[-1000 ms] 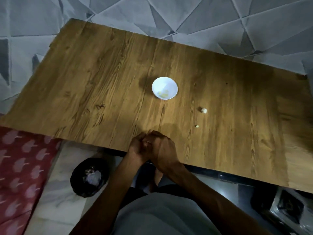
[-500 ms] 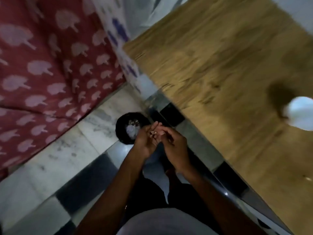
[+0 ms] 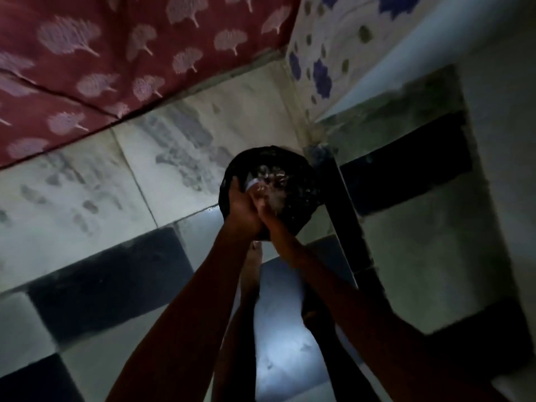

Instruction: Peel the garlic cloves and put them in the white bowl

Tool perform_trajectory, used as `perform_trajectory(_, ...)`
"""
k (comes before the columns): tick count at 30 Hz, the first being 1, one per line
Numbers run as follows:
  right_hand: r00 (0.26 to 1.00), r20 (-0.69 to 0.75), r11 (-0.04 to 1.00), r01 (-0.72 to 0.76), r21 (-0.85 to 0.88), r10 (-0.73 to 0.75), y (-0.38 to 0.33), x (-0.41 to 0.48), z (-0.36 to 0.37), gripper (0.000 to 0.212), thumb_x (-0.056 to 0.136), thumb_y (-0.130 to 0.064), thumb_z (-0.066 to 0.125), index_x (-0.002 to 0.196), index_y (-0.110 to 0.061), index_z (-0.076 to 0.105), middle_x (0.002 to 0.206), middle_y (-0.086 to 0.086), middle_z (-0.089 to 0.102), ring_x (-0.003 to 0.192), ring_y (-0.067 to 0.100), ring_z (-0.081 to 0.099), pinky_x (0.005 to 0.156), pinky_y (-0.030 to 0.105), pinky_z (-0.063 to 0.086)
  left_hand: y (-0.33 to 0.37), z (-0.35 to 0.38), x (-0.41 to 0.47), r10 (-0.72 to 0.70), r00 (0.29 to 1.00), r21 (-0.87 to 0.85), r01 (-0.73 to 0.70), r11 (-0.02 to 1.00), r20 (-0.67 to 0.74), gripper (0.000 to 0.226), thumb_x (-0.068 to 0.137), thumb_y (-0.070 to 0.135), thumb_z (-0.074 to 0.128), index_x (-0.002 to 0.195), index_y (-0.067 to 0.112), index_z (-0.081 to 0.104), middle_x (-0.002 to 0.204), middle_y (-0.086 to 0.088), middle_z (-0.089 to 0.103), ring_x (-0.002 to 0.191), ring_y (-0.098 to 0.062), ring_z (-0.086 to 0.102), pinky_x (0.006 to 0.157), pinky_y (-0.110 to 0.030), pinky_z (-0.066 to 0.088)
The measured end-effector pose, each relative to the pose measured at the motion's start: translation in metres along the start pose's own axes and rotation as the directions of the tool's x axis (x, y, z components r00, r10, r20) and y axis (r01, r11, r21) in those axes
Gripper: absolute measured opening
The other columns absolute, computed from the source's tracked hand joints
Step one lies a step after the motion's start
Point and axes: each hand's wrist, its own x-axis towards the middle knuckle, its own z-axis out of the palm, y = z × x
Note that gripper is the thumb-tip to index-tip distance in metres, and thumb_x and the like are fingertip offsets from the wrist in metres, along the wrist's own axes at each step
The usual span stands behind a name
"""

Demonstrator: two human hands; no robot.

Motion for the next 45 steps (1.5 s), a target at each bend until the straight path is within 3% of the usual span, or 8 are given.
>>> perform_trajectory(3,0.967,-0.001,0.964,-0.252,0.090,0.253,0.040,0.081,0.008,0.038,0.108,-0.027,0.032,0.128,-0.004,0.056,0.127,0.011,0.056,0.119,0.023,0.051,0.105,0.024,0.042,0.001,-0.012,0.042,-0.084,0.995,-0.030,0.086,0.996,0.058,0.062,0.098,0.062,0.026,0.127,0.015,0.055,0.125,-0.010,0.059,0.117,-0.030,0.054,0.106,-0.042,0.033)
perform_trajectory(6,0.944,-0.111,0.942,-0.289,0.170,0.310,0.061,0.097,-0.001,0.045,0.106,-0.036,0.039,0.131,-0.005,0.060,0.134,0.014,0.059,0.126,0.029,0.053,0.112,0.039,0.037,0.005,-0.022,0.051,-0.084,0.996,0.080,0.085,0.993,-0.014,0.064,0.095,0.065,0.030,0.146,0.028,0.038,0.149,-0.002,0.040,0.137,-0.027,0.036,0.100,-0.045,0.032)
perform_trajectory(12,0.956,0.184,0.946,-0.263,0.190,0.228,-0.008,0.022,-0.010,0.044,0.108,-0.019,0.032,0.147,0.001,0.034,0.147,0.007,0.040,0.139,0.020,0.035,0.108,0.023,0.030,0.000,-0.004,0.003,-0.080,0.993,-0.194,0.096,0.976,0.086,0.059,0.098,0.058,0.033,0.137,0.019,0.051,0.137,-0.012,0.053,0.128,-0.027,0.047,0.113,-0.040,0.028)
perform_trajectory(20,0.966,-0.165,0.979,-0.191,0.076,0.201,-0.116,-0.117,-0.089,0.019,0.098,-0.017,0.056,0.114,-0.013,0.066,0.111,0.015,0.068,0.108,0.034,0.063,0.092,0.034,0.044,0.002,0.038,-0.217,0.048,0.999,0.404,-0.049,0.913,0.011,0.015,0.099,0.022,0.047,0.101,0.018,0.061,0.095,-0.003,0.061,0.078,-0.013,0.058,0.068,-0.023,0.044)
perform_trajectory(26,0.961,-0.253,0.914,0.004,0.407,0.108,-0.203,-0.298,-0.161,0.019,0.085,-0.018,0.067,0.102,-0.028,0.062,0.094,0.001,0.070,0.086,0.012,0.066,0.076,0.027,0.053,-0.010,0.094,-0.385,0.204,0.967,0.640,-0.255,0.724,0.154,0.017,0.098,0.014,0.048,0.105,0.013,0.064,0.084,0.000,0.067,0.069,-0.011,0.063,0.063,-0.021,0.046)
perform_trajectory(31,0.917,-0.381,0.865,0.094,0.493,0.117,-0.214,-0.417,-0.232,0.018,0.096,-0.010,0.058,0.096,-0.026,0.067,0.091,0.002,0.073,0.078,0.010,0.068,0.069,0.026,0.052,-0.069,0.154,-0.481,-0.015,0.946,0.833,-0.279,0.478,0.325,0.022,0.103,0.013,0.039,0.106,0.014,0.061,0.077,0.006,0.069,0.062,-0.003,0.065,0.064,-0.019,0.047)
perform_trajectory(36,0.813,-0.563,0.835,0.201,0.513,0.151,-0.165,-0.509,-0.300,0.015,0.096,-0.012,0.059,0.097,-0.024,0.068,0.087,0.000,0.075,0.078,0.013,0.069,0.069,0.027,0.054,-0.178,0.184,-0.539,-0.110,0.861,0.853,-0.460,0.246,0.496,0.023,0.102,0.010,0.040,0.110,0.009,0.061,0.086,-0.002,0.066,0.071,-0.011,0.061,0.060,-0.018,0.046)
perform_trajectory(45,0.632,-0.713,0.745,0.308,0.591,0.304,-0.026,-0.631,-0.399,0.021,0.096,-0.005,0.054,0.098,-0.017,0.071,0.088,0.004,0.075,0.075,0.011,0.066,0.068,0.023,0.051,-0.383,0.211,-0.574,-0.285,0.792,0.837,-0.540,0.086,0.540,0.021,0.101,0.008,0.044,0.096,0.012,0.065,0.081,-0.002,0.066,0.061,-0.007,0.063,0.055,-0.018,0.046)
